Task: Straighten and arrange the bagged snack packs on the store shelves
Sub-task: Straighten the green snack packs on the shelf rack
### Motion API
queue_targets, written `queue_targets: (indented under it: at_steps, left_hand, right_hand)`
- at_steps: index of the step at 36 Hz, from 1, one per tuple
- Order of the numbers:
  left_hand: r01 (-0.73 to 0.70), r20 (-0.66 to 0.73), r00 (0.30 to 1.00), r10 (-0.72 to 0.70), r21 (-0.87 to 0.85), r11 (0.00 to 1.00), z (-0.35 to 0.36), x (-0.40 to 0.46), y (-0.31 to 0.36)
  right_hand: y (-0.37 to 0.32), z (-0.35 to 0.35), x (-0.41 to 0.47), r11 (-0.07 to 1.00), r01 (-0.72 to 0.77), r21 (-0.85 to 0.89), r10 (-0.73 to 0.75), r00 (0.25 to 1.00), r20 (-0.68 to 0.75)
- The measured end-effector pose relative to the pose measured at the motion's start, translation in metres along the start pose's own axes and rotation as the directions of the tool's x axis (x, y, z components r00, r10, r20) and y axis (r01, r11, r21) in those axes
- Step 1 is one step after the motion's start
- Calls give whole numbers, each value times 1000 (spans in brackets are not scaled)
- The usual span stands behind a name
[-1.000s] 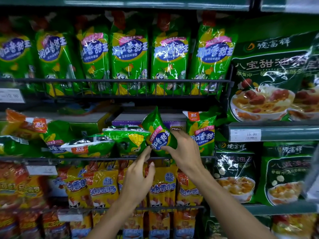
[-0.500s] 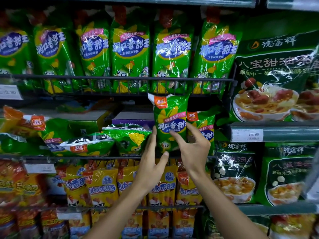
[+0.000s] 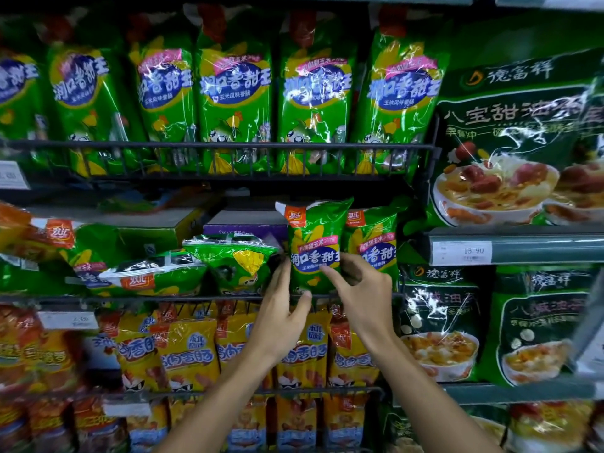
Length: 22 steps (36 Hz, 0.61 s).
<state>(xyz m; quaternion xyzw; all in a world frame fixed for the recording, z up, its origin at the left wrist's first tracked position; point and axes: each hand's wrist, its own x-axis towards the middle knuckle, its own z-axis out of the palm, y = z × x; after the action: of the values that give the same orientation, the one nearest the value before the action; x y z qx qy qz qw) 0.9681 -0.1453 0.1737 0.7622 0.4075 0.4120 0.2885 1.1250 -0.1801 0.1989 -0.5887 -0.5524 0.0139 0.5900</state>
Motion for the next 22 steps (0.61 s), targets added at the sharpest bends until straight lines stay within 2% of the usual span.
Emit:
queue_targets:
  at_steps: [4, 8, 13, 18, 22]
  left_hand:
    - [15, -11, 1000, -15, 22, 1000, 2, 11, -2]
    - [-16, 20, 1000, 14, 96, 995, 2, 9, 0]
    - [-174, -50, 982, 182, 128, 976, 3, -4, 2]
    - [-337, -43, 936, 350, 176, 925, 4, -5, 4]
    - [-353, 23, 928, 371, 365, 861, 6, 2, 7]
  right_hand:
    - [-3, 4, 7, 1000, 4, -21, -4, 999, -38]
    - [6, 1, 5, 998, 39, -45, -40, 999, -12]
    - [23, -8, -9, 958, 270, -99, -276, 960, -56]
    - [29, 0, -13, 956, 268, -121, -264, 963, 49]
    - [37, 3, -10, 881, 373, -293, -389, 921, 4]
